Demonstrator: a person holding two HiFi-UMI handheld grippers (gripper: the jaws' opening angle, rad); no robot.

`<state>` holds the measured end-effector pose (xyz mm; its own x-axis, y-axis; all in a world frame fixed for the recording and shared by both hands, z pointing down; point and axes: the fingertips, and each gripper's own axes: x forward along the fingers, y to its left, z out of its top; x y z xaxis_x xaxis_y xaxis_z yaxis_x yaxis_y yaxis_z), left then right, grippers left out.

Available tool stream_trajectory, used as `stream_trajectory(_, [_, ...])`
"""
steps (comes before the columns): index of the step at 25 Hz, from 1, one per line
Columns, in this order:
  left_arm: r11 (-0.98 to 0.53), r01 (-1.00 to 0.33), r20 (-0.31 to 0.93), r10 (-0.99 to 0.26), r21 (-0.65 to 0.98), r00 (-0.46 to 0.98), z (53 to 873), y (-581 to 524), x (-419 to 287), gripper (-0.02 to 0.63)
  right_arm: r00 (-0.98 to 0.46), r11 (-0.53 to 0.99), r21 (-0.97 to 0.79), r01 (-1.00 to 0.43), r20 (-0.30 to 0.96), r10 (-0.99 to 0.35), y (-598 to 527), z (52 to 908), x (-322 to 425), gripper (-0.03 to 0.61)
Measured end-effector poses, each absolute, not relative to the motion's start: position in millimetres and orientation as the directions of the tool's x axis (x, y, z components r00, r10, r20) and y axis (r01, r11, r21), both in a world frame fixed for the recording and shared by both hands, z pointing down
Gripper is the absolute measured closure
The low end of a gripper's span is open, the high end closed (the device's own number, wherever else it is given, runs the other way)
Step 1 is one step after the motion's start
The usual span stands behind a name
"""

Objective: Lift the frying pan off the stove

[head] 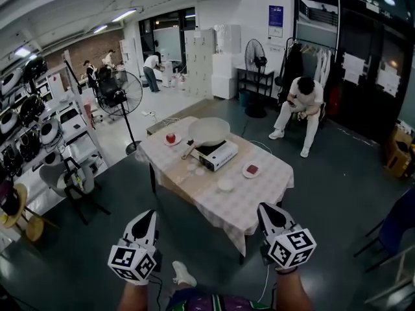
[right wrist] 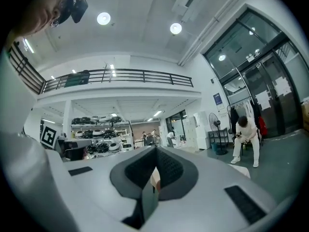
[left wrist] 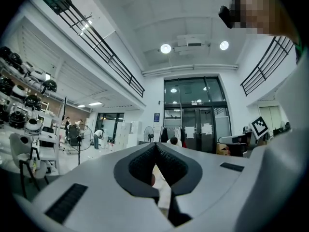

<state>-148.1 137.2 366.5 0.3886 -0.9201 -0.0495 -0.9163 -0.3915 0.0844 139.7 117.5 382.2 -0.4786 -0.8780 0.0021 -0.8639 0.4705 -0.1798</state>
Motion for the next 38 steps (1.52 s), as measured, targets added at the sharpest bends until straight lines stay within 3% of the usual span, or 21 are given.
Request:
stream_trajectory(25, [-0.331,-0.937,0.024,-0.942,0.115,0.336,392,105,-180,0.591,-0.498,0.503,-0.259,-0.825,-0.09,-0.863,68,387,120,0.572])
stream_trajectory(38, [-0.33,-0.929,0.059,-0.937,0.168,0.343,408,-12,-203,0.591,-0.408,0.418,-0.274,-0.866,-0.097,-0.908,-41,374,132,0.572])
